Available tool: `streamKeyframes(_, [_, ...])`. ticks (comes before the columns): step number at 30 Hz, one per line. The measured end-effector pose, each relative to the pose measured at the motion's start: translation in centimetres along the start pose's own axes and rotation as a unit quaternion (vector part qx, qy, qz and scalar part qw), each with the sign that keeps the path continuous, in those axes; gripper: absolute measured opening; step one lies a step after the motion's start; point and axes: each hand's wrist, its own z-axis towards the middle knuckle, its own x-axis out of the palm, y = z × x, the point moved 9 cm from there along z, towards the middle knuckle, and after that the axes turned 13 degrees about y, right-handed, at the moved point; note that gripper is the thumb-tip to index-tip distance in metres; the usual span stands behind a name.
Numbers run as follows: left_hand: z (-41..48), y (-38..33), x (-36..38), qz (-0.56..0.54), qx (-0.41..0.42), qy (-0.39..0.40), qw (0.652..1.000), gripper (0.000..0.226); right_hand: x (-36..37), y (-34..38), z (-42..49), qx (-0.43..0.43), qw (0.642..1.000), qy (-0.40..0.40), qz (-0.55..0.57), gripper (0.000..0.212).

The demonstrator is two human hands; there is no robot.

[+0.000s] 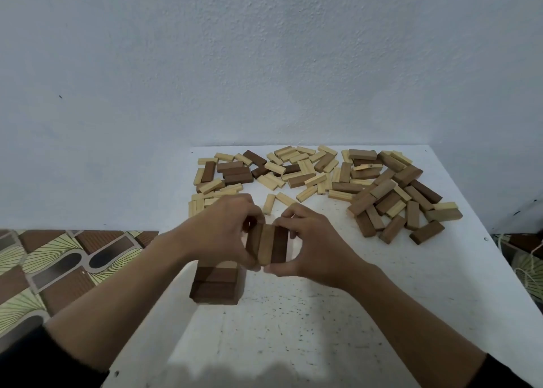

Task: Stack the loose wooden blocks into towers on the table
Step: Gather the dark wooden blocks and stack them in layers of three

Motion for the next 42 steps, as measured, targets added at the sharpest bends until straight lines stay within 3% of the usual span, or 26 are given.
streamKeyframes(14, [-7.8, 4.8, -0.4, -0.044, 0.006, -0.029, 0.999, 0.067, 4.1, 6.2, 3.0, -0.064, 0.997, 0.032, -0.006, 0.064])
streamKeyframes(29, [-8.5, 6.2, 2.3, -0.07, -0.018, -0.015, 0.997, 0.067, 6.5, 5.3, 3.2, -0.008, 0.988, 0.083, -0.127, 0.083])
streamKeyframes(37, [-8.4, 7.4, 3.3, -0.089, -0.012, -0.019, 0.996, 0.066, 7.1, 4.9, 3.3, 0.006, 0.985, 0.08, -0.151, 0.078])
streamKeyframes(42, [-8.8, 8.0, 3.8, -0.093, -0.007, -0.036, 0.995, 0.082, 7.0, 4.3, 2.6, 0.012, 0.99, 0.065, -0.124, 0.09])
